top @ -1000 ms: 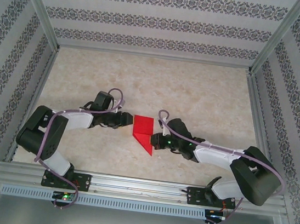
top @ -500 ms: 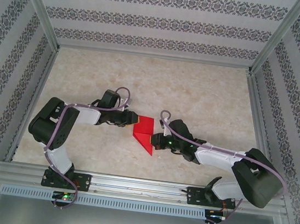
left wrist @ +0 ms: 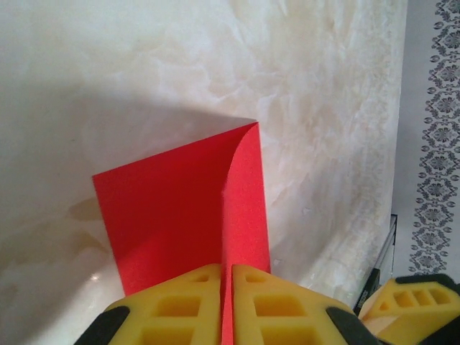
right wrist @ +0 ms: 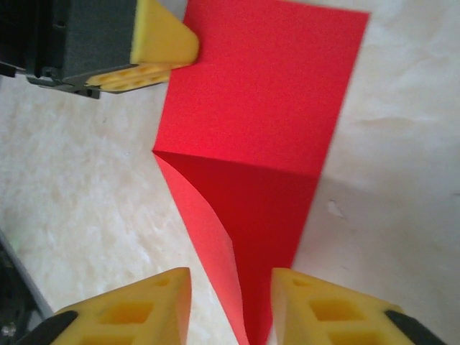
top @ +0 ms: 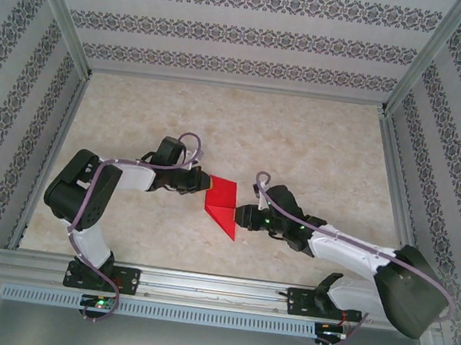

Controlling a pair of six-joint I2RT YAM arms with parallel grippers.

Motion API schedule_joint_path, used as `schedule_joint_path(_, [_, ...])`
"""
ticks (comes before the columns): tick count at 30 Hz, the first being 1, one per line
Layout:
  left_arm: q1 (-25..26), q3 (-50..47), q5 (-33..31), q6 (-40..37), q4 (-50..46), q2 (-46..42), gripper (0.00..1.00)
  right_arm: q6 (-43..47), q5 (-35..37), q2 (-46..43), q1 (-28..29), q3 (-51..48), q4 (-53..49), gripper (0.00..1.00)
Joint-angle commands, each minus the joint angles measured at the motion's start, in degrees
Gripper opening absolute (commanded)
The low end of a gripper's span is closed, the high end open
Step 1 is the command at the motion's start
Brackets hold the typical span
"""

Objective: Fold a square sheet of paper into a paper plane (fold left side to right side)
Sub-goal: Fourth fold the wing at the center of the table.

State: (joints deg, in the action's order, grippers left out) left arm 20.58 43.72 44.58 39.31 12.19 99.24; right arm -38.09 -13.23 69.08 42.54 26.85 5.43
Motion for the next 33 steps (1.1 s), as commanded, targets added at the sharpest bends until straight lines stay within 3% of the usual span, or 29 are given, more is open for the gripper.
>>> schedule_joint_path(1, [1.3, 2.3, 0.9, -1.2, -2.5, -2.0, 0.10, 0.8, 9.6, -5.4, 1.6, 4.3, -13.8, 0.38])
schedule_joint_path(8, [2.0, 3.9, 1.3, -1.2, -3.9, -1.7, 0.11, -1.8, 23.4, -5.2, 12.4, 12.5, -28.3, 0.39])
schedule_joint_path(13, [2.3, 5.0, 1.3, -1.3, -4.9, -1.6, 0.13, -5.5, 35.3, 5.6, 22.3, 20.1, -32.6, 0.45])
schedule_joint_path(17, [2.3, 5.4, 1.4, -1.4, -5.5, -1.7, 0.13, -8.2, 41.2, 15.6, 27.0, 26.5, -34.8, 0.50])
schedule_joint_path(26, [2.4, 6.0, 1.6, -0.6, -5.6, -1.2, 0.14, -9.5, 43.9, 27.9, 29.5, 33.3, -38.6, 0.54])
schedule_joint_path(33, [2.4, 6.3, 1.8, 0.0, -5.4, -1.0, 0.14, -10.5, 44.6, 30.9, 29.6, 34.0, -39.3, 0.54])
